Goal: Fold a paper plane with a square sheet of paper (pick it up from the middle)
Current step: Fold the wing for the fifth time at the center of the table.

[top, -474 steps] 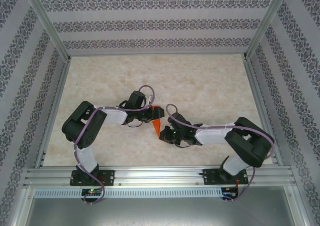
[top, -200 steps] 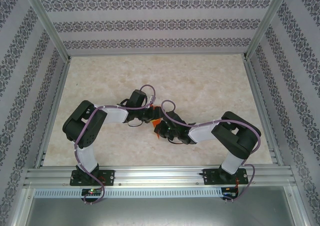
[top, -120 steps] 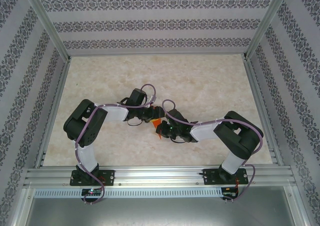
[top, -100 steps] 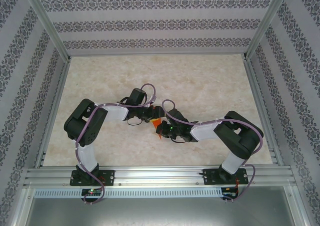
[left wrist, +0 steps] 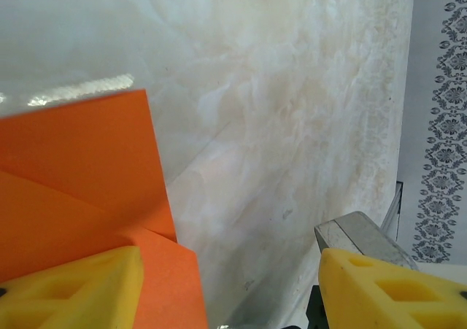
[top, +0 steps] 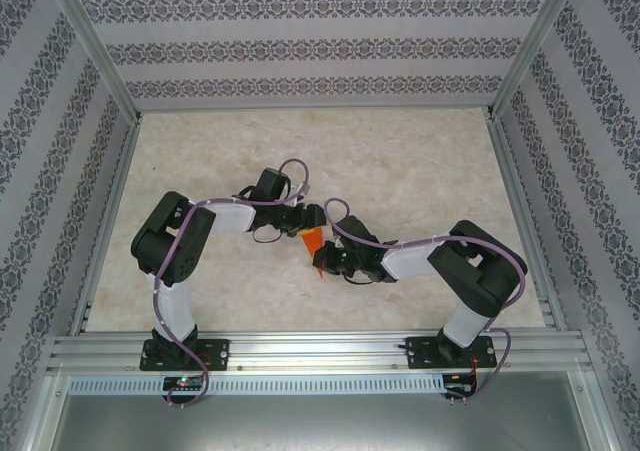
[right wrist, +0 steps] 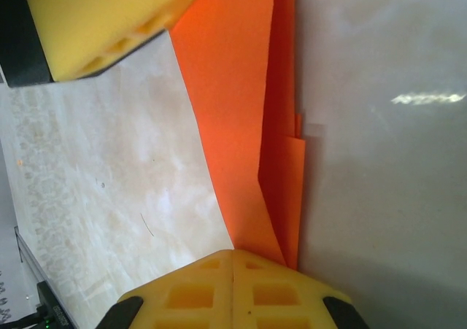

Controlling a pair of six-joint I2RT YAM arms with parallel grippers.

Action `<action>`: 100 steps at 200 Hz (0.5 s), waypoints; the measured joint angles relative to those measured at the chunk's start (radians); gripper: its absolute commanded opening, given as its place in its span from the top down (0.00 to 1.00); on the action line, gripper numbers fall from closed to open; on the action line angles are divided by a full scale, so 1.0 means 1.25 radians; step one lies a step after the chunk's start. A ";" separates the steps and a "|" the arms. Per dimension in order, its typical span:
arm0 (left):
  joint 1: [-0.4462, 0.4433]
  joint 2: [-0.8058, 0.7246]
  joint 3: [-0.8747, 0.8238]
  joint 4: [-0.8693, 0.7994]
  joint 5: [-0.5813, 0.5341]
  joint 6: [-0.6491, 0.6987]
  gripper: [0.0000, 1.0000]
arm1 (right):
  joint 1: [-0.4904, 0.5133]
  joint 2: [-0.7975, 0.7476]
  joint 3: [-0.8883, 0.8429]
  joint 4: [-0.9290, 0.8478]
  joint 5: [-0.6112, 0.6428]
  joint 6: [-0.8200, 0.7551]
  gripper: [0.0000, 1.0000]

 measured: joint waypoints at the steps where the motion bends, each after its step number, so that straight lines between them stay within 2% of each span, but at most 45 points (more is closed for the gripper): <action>1: 0.000 0.000 0.001 0.000 0.001 0.000 0.34 | 0.000 0.000 0.000 0.000 -0.001 0.000 1.00; 60: 0.019 0.029 0.043 -0.044 0.045 0.017 0.34 | -0.009 0.000 -0.007 0.006 -0.015 -0.015 1.00; 100: 0.051 0.054 0.093 -0.069 0.026 0.050 0.34 | -0.011 0.002 -0.008 0.007 -0.022 -0.021 1.00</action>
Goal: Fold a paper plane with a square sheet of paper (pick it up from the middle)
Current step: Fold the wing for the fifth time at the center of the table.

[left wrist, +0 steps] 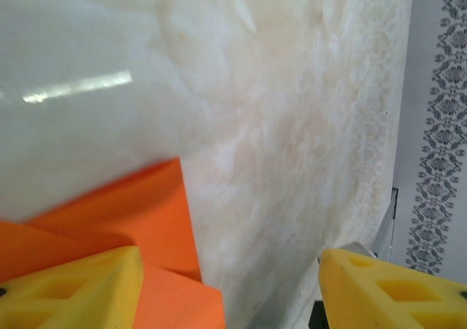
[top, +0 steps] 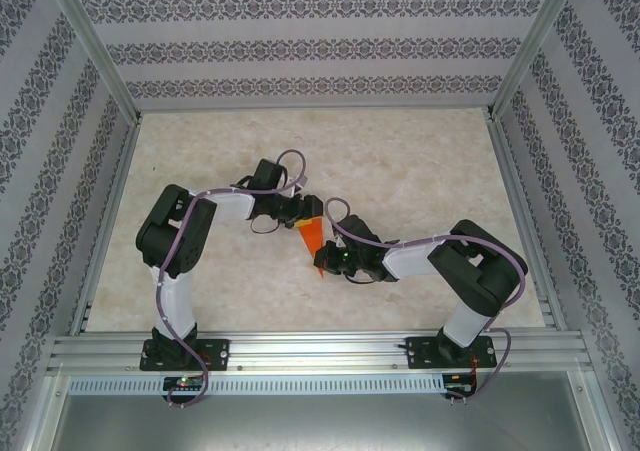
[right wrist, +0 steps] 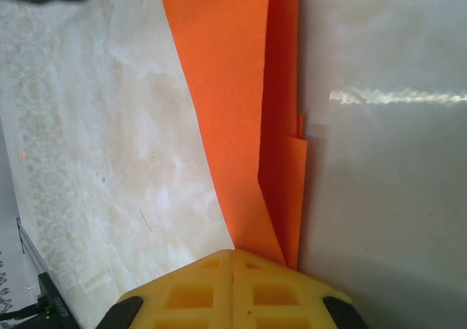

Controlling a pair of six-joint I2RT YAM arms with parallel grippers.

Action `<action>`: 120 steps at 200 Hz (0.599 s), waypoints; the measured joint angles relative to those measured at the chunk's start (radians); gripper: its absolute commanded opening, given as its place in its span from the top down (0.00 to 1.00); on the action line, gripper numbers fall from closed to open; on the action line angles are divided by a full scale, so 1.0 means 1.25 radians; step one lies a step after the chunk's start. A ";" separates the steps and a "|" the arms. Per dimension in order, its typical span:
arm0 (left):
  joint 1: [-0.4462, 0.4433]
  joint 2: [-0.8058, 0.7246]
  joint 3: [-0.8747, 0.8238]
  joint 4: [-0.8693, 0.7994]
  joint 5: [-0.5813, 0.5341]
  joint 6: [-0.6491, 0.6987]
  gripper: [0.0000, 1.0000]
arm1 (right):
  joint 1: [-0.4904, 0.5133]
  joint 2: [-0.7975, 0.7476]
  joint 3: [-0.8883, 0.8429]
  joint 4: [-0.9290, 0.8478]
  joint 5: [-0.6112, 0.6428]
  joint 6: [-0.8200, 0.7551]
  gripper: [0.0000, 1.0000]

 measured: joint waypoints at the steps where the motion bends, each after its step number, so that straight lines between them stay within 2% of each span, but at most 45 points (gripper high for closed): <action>1: 0.000 0.000 0.001 0.000 -0.001 0.001 0.34 | 0.000 0.000 0.000 0.000 0.000 0.000 1.00; 39: 0.041 0.015 0.034 -0.017 -0.036 0.032 0.34 | -0.006 0.002 0.000 -0.001 -0.021 -0.007 1.00; 120: 0.071 0.008 0.098 -0.078 -0.081 0.056 0.34 | -0.010 0.002 0.017 -0.042 -0.058 -0.042 1.00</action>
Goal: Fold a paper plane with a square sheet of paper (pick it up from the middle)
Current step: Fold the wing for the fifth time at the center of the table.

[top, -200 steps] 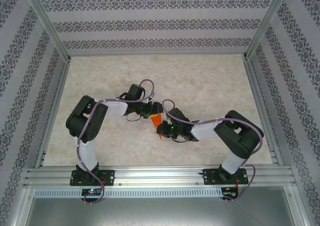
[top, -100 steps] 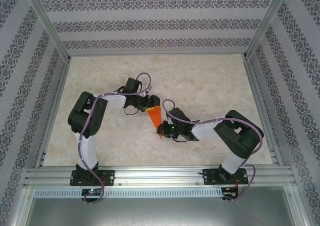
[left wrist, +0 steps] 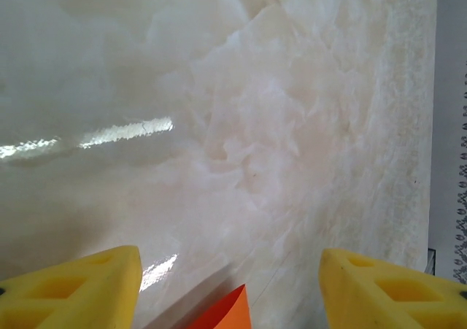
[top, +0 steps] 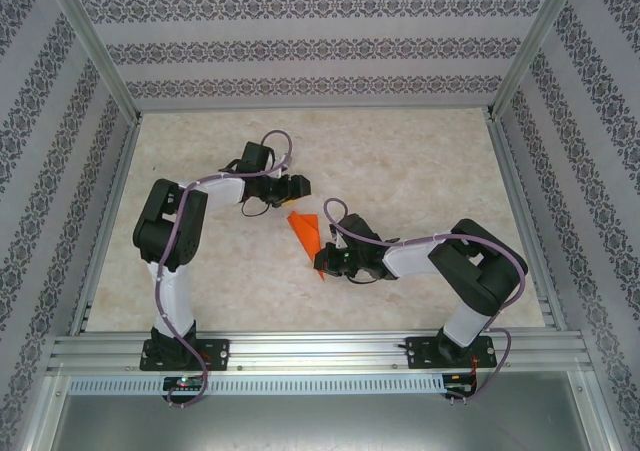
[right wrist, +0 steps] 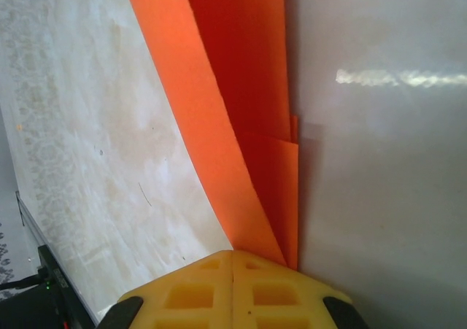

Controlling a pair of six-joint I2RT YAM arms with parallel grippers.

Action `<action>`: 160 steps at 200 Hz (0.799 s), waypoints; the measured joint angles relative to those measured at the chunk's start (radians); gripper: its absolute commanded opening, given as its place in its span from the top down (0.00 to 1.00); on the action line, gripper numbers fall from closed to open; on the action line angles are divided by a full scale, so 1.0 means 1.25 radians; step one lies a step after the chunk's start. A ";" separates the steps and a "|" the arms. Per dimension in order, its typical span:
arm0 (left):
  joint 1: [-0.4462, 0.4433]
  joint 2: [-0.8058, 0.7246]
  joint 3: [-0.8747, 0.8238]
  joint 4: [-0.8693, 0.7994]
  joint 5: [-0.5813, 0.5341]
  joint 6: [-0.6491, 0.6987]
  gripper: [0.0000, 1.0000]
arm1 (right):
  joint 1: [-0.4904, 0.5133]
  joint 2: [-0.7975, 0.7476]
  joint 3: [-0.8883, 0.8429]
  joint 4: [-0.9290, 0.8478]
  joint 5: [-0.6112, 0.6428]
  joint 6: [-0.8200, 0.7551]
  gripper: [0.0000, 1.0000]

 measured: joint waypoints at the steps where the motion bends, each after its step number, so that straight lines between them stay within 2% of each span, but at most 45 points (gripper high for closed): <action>1: 0.000 -0.001 0.000 -0.002 -0.001 0.000 0.34 | 0.000 0.000 0.001 -0.002 -0.001 -0.001 1.00; 19: 0.001 -0.054 -0.012 -0.025 -0.018 -0.003 0.37 | 0.000 0.001 0.012 -0.024 -0.004 -0.017 1.00; 43: -0.004 -0.164 -0.071 -0.024 -0.020 -0.015 0.52 | 0.000 0.001 0.018 -0.037 -0.006 -0.026 1.00; 72: -0.046 -0.251 -0.148 -0.013 -0.012 -0.042 0.60 | 0.000 -0.002 0.017 -0.038 -0.005 -0.026 1.00; 114: -0.138 -0.234 -0.248 0.020 -0.011 -0.089 0.62 | 0.001 -0.006 0.010 -0.036 -0.005 -0.025 1.00; 160: -0.152 -0.177 -0.280 0.083 -0.016 -0.113 0.63 | 0.001 -0.007 0.001 -0.015 -0.006 -0.016 1.00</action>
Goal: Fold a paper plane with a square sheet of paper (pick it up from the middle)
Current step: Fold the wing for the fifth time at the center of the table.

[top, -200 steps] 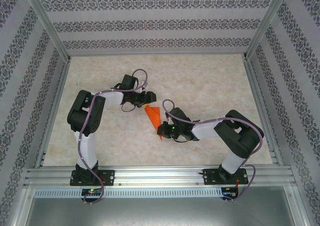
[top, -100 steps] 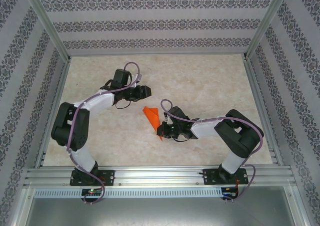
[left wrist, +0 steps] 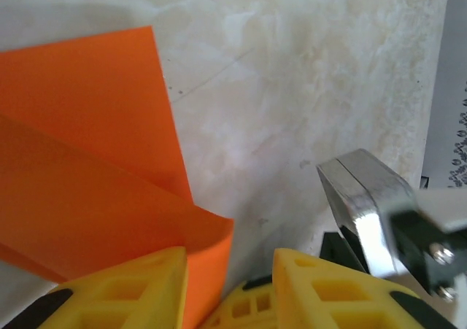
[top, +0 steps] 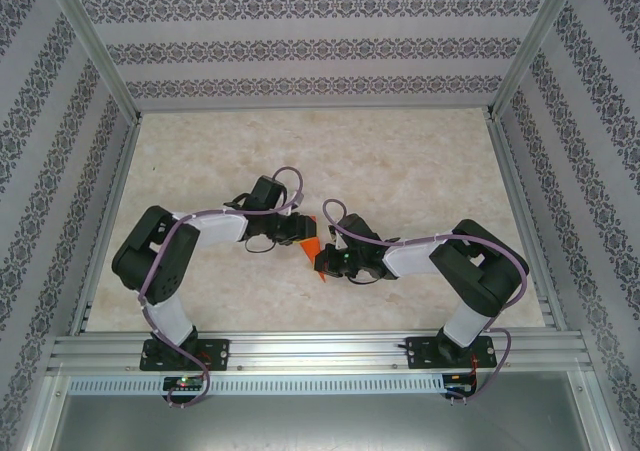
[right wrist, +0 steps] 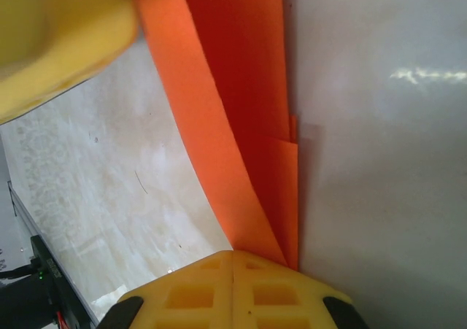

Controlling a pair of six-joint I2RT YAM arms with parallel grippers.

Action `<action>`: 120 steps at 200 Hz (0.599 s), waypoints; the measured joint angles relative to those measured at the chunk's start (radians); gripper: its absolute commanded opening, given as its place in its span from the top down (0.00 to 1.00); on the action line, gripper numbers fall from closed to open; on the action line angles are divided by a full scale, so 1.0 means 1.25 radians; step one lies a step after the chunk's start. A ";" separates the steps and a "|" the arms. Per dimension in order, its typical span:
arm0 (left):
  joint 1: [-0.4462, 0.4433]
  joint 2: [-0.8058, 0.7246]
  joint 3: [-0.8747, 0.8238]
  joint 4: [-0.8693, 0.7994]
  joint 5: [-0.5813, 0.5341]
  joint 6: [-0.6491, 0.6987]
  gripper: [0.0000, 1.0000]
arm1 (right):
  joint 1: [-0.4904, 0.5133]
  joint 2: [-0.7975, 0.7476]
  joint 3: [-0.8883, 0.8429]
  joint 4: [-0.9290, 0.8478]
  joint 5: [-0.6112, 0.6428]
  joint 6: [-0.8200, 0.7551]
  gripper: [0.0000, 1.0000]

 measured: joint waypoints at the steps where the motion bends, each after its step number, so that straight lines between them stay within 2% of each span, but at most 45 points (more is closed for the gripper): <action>1: 0.000 0.003 0.000 0.002 -0.001 0.000 0.64 | 0.000 0.000 0.000 0.000 0.000 0.000 1.00; 28: 0.000 0.050 0.000 0.024 -0.013 -0.005 0.64 | 0.000 0.000 0.000 0.001 0.000 0.003 1.00; 120: 0.001 0.062 0.021 -0.006 -0.026 -0.010 0.67 | 0.012 -0.013 -0.015 0.011 0.019 0.018 0.94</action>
